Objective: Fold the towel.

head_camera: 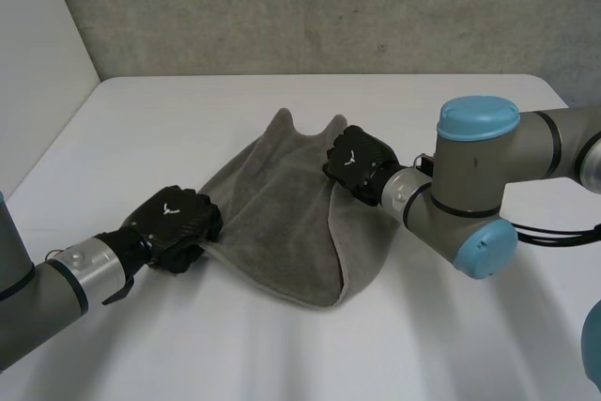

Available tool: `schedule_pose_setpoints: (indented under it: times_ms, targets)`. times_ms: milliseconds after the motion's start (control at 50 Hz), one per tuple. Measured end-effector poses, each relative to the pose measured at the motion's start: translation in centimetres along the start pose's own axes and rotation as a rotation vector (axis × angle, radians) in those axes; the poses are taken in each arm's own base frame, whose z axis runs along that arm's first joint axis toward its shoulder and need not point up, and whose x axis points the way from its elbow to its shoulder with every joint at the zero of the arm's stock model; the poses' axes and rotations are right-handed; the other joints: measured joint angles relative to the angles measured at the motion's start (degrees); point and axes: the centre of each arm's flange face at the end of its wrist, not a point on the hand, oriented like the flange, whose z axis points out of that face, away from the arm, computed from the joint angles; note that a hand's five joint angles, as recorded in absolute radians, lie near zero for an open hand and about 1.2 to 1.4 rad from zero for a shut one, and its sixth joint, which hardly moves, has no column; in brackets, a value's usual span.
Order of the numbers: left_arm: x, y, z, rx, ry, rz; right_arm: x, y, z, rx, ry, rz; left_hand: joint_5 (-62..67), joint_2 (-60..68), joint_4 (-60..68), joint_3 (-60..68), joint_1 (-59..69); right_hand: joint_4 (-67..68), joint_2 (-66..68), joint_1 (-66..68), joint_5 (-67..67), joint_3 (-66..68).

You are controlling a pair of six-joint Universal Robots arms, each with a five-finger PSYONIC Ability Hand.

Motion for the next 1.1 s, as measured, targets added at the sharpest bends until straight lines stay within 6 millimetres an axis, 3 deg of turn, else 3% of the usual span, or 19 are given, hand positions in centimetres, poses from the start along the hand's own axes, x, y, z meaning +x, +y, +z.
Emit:
schedule_pose_setpoints:
  times_ms: [360,420,500,580,640,740,900,1100]
  targets:
    - [-0.1,0.0,0.0,0.001,0.0,-0.031,-0.5,0.6,0.7,0.008,0.016,0.015,0.0,0.0,0.0,0.0,0.0,-2.4,-2.6,-1.7,-1.5,-2.0]
    - [-0.1,0.0,0.0,0.001,0.0,-0.031,-0.7,0.8,0.9,0.011,0.019,0.022,0.0,0.0,0.0,0.0,0.0,5.1,5.1,6.7,6.0,5.5]
    - [-0.1,0.0,0.0,0.0,0.0,-0.031,-1.1,1.0,1.1,0.013,0.012,0.032,0.0,0.0,0.0,0.0,0.0,26.6,26.8,28.3,28.2,26.9]
    - [-0.1,0.1,0.1,-0.001,0.0,-0.032,-1.5,1.1,1.1,0.016,-0.004,0.053,-0.7,-1.0,-1.0,-0.9,-0.6,28.5,26.9,28.8,29.3,28.5]
    - [-0.1,0.2,0.1,-0.004,0.001,-0.034,-1.4,0.9,0.6,0.015,-0.021,0.097,-8.9,-9.5,-11.0,-10.1,-6.8,28.5,26.9,28.8,29.3,28.5]
    - [0.0,0.7,0.3,-0.017,0.001,-0.042,1.1,0.7,-1.9,-0.008,-0.007,0.256,-23.5,-23.6,-25.0,-24.0,-21.8,28.5,26.9,28.8,29.3,28.5]
    - [-0.3,2.0,0.7,-0.062,-0.034,-0.061,5.8,3.5,-7.6,-0.094,0.132,0.523,-25.3,-24.8,-26.2,-25.2,-23.0,28.5,27.0,28.9,29.3,28.5]
    - [-0.6,3.0,1.2,-0.092,-0.05,-0.072,5.6,8.0,-12.0,-0.202,0.181,0.661,-25.3,-24.9,-26.3,-25.2,-23.2,28.5,26.9,29.0,29.3,28.5]
